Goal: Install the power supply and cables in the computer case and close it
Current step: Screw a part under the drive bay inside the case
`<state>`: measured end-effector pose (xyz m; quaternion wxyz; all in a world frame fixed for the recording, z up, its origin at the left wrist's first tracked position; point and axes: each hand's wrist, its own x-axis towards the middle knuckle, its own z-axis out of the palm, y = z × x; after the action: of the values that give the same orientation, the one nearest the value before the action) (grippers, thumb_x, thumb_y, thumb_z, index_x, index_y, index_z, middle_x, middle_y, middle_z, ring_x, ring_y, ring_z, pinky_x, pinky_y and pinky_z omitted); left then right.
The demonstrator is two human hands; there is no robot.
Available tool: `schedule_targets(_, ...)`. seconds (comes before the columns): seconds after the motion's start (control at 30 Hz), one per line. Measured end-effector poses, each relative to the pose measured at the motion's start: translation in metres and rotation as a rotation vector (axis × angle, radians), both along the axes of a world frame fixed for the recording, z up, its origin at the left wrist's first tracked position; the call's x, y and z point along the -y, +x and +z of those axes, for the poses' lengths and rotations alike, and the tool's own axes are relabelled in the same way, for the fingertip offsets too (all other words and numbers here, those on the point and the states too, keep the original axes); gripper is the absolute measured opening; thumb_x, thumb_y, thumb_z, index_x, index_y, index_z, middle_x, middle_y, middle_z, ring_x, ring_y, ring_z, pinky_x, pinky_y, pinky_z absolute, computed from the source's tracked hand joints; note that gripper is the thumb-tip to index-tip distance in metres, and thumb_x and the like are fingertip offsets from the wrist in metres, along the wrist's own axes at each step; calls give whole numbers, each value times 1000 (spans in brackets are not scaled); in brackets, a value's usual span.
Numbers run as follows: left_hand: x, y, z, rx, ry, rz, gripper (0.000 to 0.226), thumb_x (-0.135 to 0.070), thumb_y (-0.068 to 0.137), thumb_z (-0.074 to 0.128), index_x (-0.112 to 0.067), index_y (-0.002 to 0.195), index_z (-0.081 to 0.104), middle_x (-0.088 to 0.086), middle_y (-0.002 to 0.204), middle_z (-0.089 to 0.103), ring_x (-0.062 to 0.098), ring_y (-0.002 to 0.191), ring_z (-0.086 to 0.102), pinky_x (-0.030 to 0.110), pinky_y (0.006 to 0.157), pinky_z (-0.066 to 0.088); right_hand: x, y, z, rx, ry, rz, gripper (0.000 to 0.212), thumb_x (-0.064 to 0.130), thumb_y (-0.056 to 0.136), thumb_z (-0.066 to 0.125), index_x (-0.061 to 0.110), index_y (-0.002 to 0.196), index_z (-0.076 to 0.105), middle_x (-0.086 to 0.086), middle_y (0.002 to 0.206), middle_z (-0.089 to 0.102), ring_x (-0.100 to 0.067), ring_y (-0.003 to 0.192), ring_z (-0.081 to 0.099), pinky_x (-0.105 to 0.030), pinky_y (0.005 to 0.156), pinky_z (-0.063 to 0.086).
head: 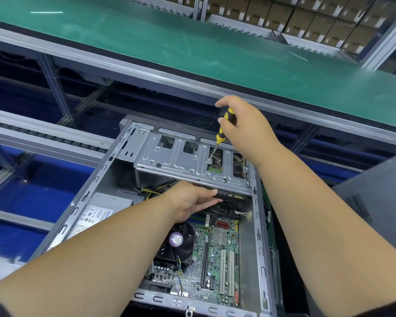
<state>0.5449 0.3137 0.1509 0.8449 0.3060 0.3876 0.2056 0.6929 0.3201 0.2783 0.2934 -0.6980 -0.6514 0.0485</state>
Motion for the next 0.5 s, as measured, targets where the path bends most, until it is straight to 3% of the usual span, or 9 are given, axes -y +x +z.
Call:
schedule_targets(0.13,0,0,0,0,0,-1,11,10,83,67,13,93,63,21,93,72,32,93,71,30,81,58,-2,3,-1,205,56,-115,30,50,94,53,33,118,57,10,89,57,-17,85,53,-30,67,40)
schedule_targets(0.23,0,0,1,-9,3,0,12,10,83,66,14,94,63,24,97,71,32,94,71,30,81,58,-3,4,-1,99,8,-87,28,38,92,48,33,118,55,11,98,56,-17,88,54,-32,69,41)
schedule_targets(0.33,0,0,1,-11,2,3,12,10,83,66,14,94,62,24,98,70,32,94,71,31,82,58,-2,5,0,6,11,-42,42,23,87,54,33,128,49,11,96,53,-15,80,52,-31,70,41)
schedule_targets(0.43,0,0,1,-8,0,3,12,10,84,66,13,94,62,23,96,70,32,95,71,31,82,58,-3,4,0,76,57,-53,43,34,92,63,34,131,46,12,86,56,-15,79,55,-30,69,43)
schedule_targets(0.5,0,0,1,-10,0,1,13,10,84,66,13,96,61,24,100,70,33,95,71,31,82,58,-4,3,-1,179,51,-89,40,47,93,59,34,129,47,12,86,61,-15,80,56,-30,65,42)
